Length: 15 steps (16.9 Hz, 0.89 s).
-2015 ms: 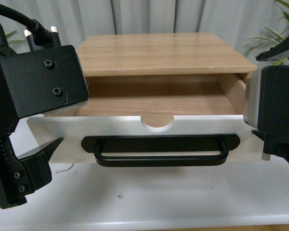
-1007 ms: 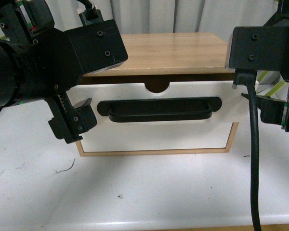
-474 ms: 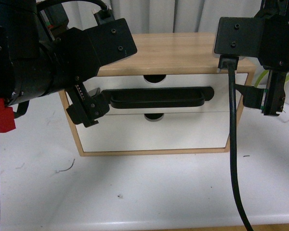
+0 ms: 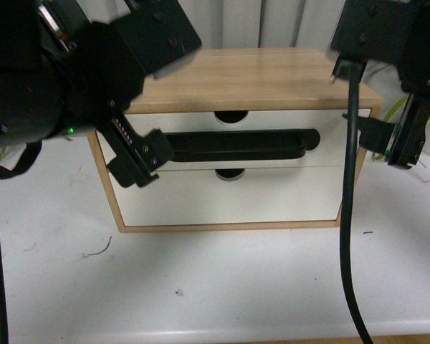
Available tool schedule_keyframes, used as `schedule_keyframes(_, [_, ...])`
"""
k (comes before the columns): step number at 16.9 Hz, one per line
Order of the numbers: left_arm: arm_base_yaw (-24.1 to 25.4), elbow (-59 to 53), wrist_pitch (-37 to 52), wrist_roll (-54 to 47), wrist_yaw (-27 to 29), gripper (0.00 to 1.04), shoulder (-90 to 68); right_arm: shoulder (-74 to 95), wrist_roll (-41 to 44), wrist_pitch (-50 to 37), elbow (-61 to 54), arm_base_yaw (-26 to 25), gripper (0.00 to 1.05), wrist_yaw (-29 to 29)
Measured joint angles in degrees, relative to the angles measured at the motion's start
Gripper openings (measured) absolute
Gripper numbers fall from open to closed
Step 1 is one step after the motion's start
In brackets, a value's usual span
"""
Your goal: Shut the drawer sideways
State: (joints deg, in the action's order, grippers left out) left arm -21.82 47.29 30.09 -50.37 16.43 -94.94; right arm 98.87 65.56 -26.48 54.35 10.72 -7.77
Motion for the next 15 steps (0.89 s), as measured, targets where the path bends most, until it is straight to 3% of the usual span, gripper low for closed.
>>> schedule_keyframes(4, [5.33,-4.24,-7.02,31.32,-4.94,0.98,17.55,-14.51,-23.02,-3.19,-9.01,-3.41,0.98,-1.73])
schedule_keyframes(9, [8.39,-7.43,-8.87,40.39,-5.97,0.98,22.99,-19.43,-30.77,-3.10,-12.52,-5.51,0.98,-2.71])
schedule_keyframes(11, [14.10,-12.81,-12.31,49.35,-6.38,0.98,32.57,-28.35,-40.68,-1.75,-17.86,-9.05,0.98,-4.37])
schedule_keyframes(14, [19.67,-18.32,-20.04,50.49,-7.85,0.98,47.25,-42.88,-50.97,1.49,-24.15,-14.62,0.98,-8.76])
schedule_keyframes(15, [20.48,-19.17,-22.60,50.69,-8.04,0.98,50.90,-47.69,-55.87,4.04,-26.32,-13.03,0.90,-2.08])
